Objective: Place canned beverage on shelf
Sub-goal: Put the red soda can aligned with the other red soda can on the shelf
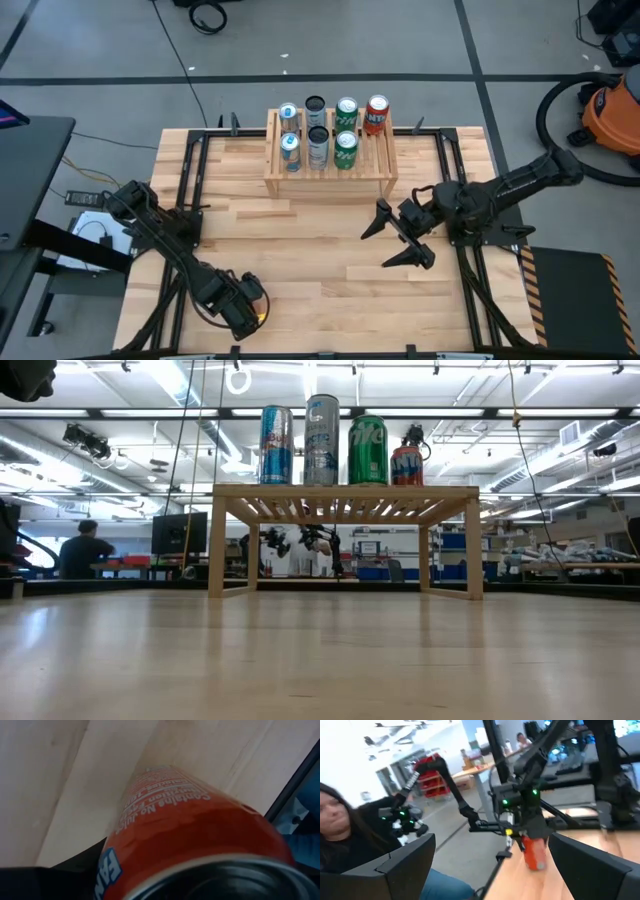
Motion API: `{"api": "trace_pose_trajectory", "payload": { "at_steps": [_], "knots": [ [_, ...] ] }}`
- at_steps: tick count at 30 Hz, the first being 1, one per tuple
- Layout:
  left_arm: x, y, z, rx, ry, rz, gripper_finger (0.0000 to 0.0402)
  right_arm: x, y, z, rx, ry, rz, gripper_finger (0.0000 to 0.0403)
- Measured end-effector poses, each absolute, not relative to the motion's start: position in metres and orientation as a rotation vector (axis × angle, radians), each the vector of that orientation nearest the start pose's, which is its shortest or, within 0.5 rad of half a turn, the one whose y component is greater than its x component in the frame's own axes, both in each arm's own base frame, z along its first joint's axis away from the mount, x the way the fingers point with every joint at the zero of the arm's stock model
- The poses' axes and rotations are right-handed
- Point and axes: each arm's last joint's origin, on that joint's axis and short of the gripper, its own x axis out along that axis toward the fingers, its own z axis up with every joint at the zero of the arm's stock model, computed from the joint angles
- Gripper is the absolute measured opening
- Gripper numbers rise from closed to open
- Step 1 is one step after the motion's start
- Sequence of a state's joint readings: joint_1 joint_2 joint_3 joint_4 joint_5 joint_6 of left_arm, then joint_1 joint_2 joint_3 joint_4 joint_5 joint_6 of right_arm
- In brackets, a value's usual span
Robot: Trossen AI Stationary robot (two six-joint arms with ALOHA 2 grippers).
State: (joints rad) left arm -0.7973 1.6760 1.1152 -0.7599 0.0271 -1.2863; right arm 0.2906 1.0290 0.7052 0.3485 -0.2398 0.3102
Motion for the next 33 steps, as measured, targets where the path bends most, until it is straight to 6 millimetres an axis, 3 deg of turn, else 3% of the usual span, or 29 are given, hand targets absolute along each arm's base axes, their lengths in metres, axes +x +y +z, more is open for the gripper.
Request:
{"api": "trace_pose_trajectory", "payload": {
  "at_steps": [5, 14, 23, 33],
  "knots": [
    [0.221, -0.218, 0.193, -0.545, 1.427, 0.188, 0.0312, 0.224, 0.083, 0.300, 0.284, 0.112, 0.437, 0.0398],
    [0.232, -0.208, 0.194, -0.517, 1.411, 0.171, 0.0312, 0.257, 0.103, 0.270, 0.223, 0.115, 0.478, 0.0396],
    [0.246, -0.204, 0.212, -0.487, 1.369, 0.125, 0.0312, 0.275, 0.113, 0.258, 0.232, 0.021, 0.597, 0.0399],
    [0.260, -0.195, 0.228, -0.442, 1.299, 0.142, 0.0312, 0.289, 0.116, 0.240, 0.255, 0.026, 0.593, 0.0400]
  ]
}}
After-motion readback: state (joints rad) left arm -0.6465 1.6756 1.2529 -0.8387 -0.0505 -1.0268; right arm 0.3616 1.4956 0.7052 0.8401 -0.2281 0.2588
